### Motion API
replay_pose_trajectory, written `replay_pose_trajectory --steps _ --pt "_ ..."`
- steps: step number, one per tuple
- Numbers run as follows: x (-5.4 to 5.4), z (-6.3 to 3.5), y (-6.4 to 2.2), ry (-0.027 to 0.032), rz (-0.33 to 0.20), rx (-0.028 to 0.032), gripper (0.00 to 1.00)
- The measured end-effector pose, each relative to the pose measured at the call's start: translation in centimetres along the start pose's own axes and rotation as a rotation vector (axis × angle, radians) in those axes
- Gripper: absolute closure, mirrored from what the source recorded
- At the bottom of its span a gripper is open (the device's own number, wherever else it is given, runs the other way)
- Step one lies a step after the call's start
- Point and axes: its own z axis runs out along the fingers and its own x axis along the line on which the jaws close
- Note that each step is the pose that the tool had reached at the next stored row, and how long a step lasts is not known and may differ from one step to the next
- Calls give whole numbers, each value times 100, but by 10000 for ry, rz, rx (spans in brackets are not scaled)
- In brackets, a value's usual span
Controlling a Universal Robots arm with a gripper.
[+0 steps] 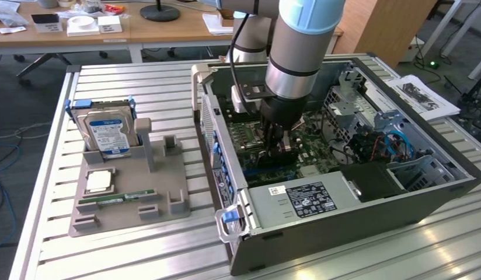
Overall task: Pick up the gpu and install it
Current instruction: 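Insert the gpu into the slot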
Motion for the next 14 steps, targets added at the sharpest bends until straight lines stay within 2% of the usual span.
replay_pose_trajectory --steps 14 --pt "0 2 0 0 -2 1 73"
